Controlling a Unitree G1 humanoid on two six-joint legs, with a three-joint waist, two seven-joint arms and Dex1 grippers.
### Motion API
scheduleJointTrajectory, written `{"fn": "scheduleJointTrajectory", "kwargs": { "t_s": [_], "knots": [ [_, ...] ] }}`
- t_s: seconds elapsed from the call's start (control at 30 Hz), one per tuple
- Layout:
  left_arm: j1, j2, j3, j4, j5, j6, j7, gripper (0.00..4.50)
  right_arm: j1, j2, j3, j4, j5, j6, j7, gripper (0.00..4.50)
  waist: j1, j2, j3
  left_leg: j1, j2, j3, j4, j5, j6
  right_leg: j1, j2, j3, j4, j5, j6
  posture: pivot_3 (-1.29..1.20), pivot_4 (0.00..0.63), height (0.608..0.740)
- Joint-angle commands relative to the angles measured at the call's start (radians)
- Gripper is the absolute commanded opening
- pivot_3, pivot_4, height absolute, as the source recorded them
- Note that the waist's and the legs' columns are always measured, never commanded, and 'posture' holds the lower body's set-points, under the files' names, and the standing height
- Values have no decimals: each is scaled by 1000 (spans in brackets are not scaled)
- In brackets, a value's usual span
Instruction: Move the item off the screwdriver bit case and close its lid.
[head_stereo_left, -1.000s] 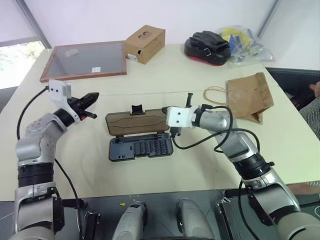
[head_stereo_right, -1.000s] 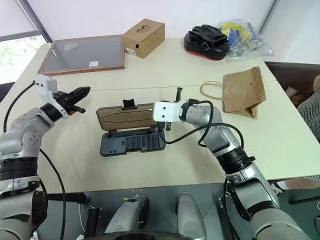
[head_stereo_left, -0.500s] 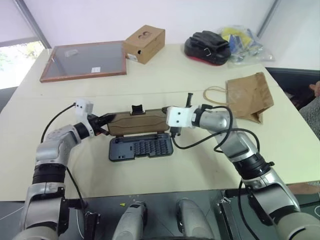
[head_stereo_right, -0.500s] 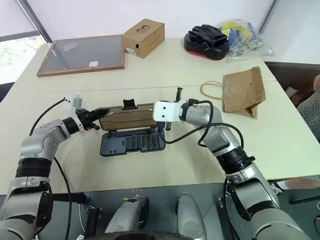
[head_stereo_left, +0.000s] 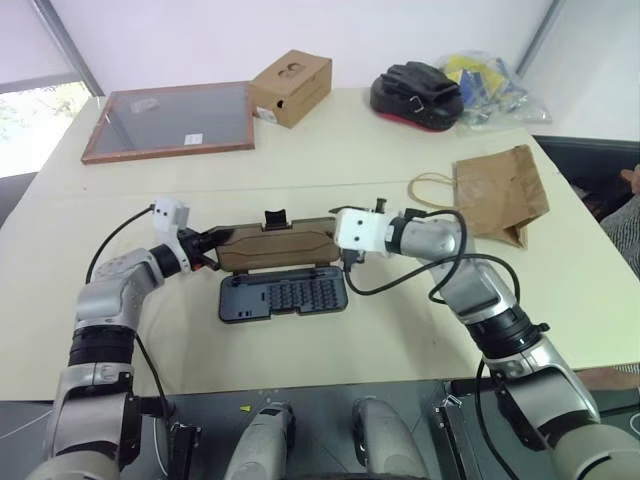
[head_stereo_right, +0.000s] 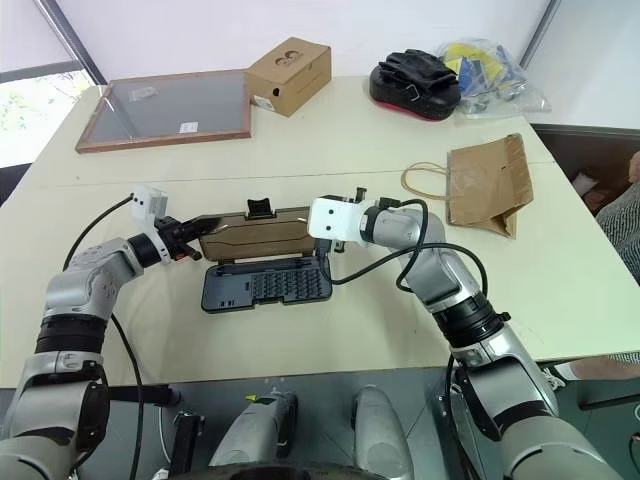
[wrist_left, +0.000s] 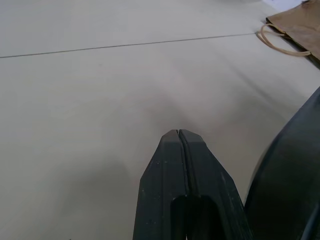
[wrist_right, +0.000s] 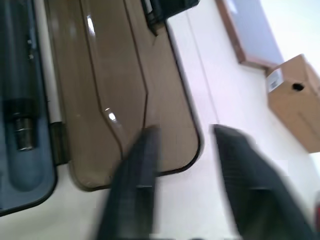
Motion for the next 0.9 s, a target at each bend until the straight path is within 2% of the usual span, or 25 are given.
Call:
{"fn": "scheduleJointTrajectory", "kwargs": {
  "t_s": [0.03,0.07,0.17,0.27,0.37,0.77,0.9],
  "knots": [
    [-26,2,1,-17,3,-18,-13,0,-29,-47,-44,-89,58,87,91,3934,1,0,0,0,0,0,0,0,0,0,0,0,0,0,0,0,150,740],
    [-27,2,0,-17,5,-18,-15,0,-32,-67,-62,-113,92,139,133,4441,1,0,0,-1,0,0,0,0,0,0,0,0,0,0,0,0,150,740],
    [-28,4,-2,-21,9,-16,-22,0,-50,-122,-143,-166,203,305,218,4441,3,0,0,-2,0,0,1,0,0,-1,0,0,0,0,0,0,150,740],
    [-3,20,-4,-71,1,7,-42,0,-63,-159,-241,-199,297,455,231,4441,4,0,0,-4,0,-1,1,0,0,-3,0,-1,0,0,0,0,150,740],
    [61,57,-5,-199,-33,74,-80,0,-28,-203,-291,-209,335,493,221,4441,-1,0,0,-7,0,-1,1,0,0,-6,0,-1,0,0,0,0,150,740],
    [374,249,64,-639,-185,318,-157,0,48,-228,-273,-227,396,526,161,4441,0,0,0,-10,2,-1,2,0,0,-9,-2,-1,0,0,0,0,150,740],
    [451,304,93,-698,-216,327,-182,0,53,-169,-276,-237,464,607,129,4441,1,1,0,-10,2,-1,1,0,0,-9,-3,-1,0,0,0,0,150,740]
  ]
}}
